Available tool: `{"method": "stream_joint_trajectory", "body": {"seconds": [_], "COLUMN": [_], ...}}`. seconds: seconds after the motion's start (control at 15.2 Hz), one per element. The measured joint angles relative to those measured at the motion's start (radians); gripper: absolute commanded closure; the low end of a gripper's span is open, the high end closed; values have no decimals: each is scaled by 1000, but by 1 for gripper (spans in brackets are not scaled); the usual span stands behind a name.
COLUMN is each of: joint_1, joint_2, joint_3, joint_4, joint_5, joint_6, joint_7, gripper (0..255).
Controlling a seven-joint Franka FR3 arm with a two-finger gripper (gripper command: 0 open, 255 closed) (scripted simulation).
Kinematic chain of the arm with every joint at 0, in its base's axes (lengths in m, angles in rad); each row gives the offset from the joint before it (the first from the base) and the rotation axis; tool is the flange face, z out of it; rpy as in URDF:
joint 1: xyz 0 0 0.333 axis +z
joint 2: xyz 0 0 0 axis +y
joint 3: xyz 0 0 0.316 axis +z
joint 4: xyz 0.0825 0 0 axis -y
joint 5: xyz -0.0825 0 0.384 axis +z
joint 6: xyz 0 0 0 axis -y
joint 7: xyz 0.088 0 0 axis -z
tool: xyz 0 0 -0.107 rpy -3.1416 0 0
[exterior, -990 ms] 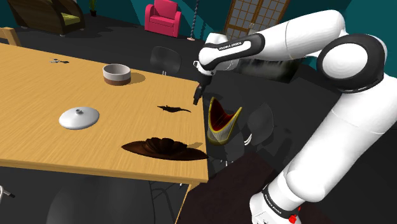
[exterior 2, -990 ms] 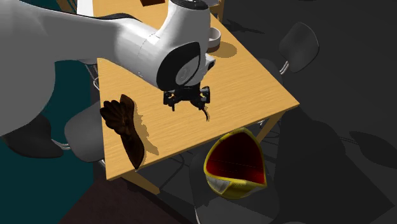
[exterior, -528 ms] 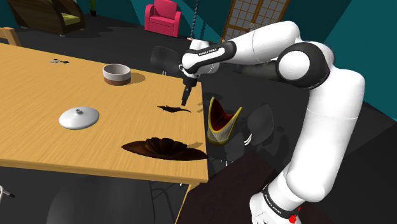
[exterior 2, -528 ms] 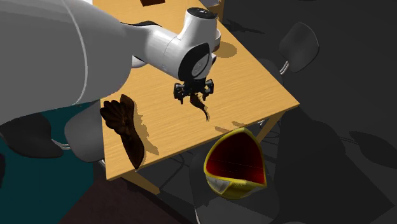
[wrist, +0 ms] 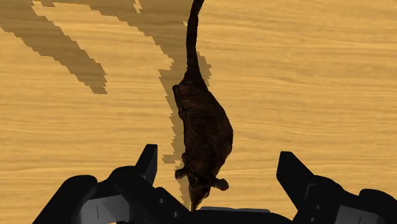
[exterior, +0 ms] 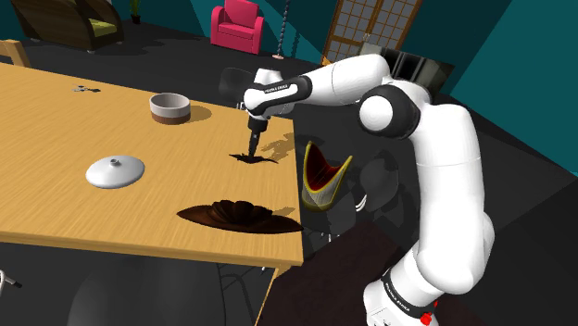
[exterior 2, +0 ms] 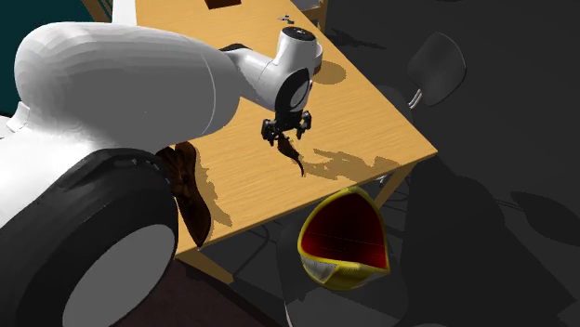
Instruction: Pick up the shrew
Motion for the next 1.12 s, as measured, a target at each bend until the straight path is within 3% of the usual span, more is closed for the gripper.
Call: {"method": "stream_joint_trajectory", "body": {"seconds": [0.4,0.46,1.12], "joint_1": [-1,-1,-1], "joint_2": [48,52,54], "joint_3": [2,2,1], "joint_4": [-3,-2,1], "joint_5": [2,2,1], "joint_6": [51,54,56], "joint_7": [-10,-10,-10], "gripper": [0,255,255]}}
